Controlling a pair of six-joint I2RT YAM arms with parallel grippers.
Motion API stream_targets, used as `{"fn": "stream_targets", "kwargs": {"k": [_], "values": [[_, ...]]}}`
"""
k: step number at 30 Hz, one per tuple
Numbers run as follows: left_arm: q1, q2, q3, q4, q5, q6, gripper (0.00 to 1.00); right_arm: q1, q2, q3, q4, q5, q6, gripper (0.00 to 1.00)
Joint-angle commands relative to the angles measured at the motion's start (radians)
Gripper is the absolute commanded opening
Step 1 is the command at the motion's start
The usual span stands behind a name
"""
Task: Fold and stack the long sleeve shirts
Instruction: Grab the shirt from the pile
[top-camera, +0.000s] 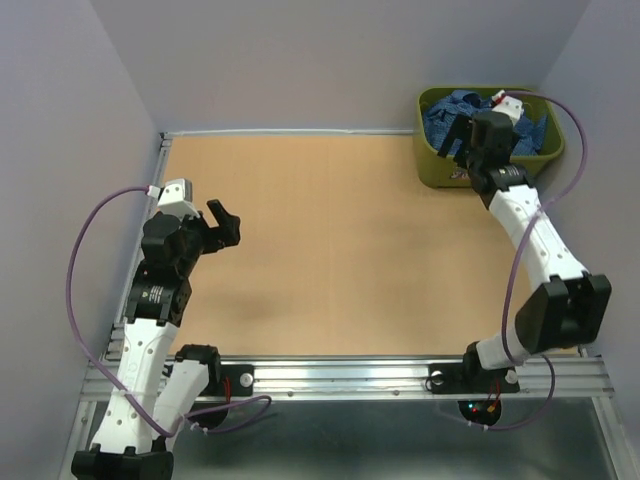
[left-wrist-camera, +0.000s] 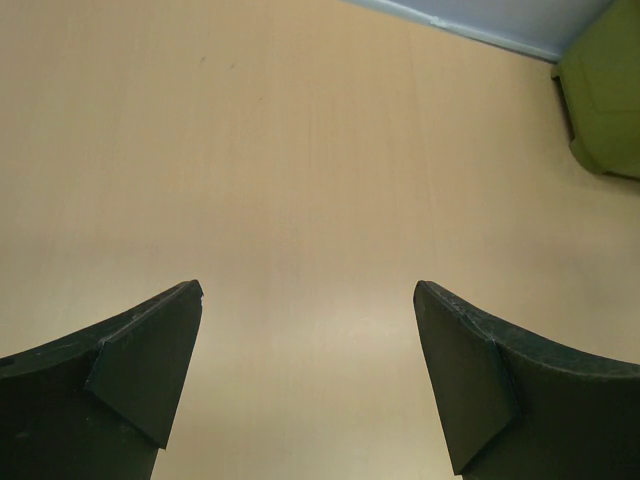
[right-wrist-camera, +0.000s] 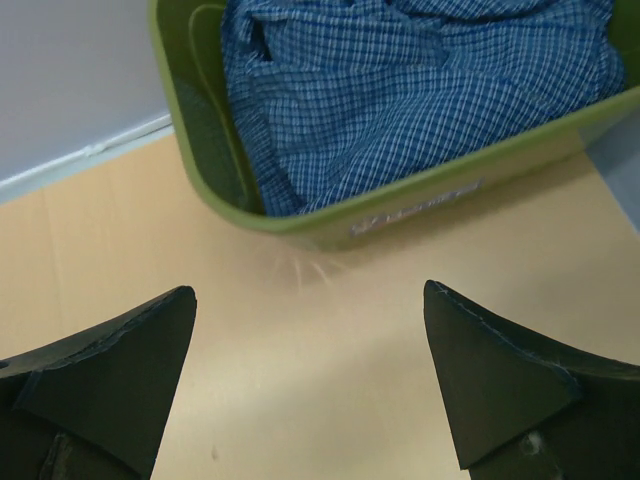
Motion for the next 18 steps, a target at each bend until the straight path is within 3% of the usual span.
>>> {"fn": "stream_targets", "kwargs": {"k": [1, 6, 13, 18], "values": [[0.003, -0.025, -0.052, 0.113, 0.026, 0.065, 0.99, 0.000, 0.188, 0.221, 0.002, 0.163, -0.038, 1.00], [0.003, -0.018, -0.142, 0.209, 0.046, 0.091, 0.99, -0.056, 0.416, 0.461, 0.001, 0.174, -0.092, 1.00], [0.000, -0.051, -0.251, 0.308, 0.061, 0.092, 0.99, -0.156, 0.668, 0.689, 0.002, -0.010, -0.104, 1.00], [-0.005, -0.039, -0.247, 0.309, 0.042, 0.100, 0.99, -0.196, 0.806, 0.816, 0.008, -0.103, -0.145, 1.00]]}}
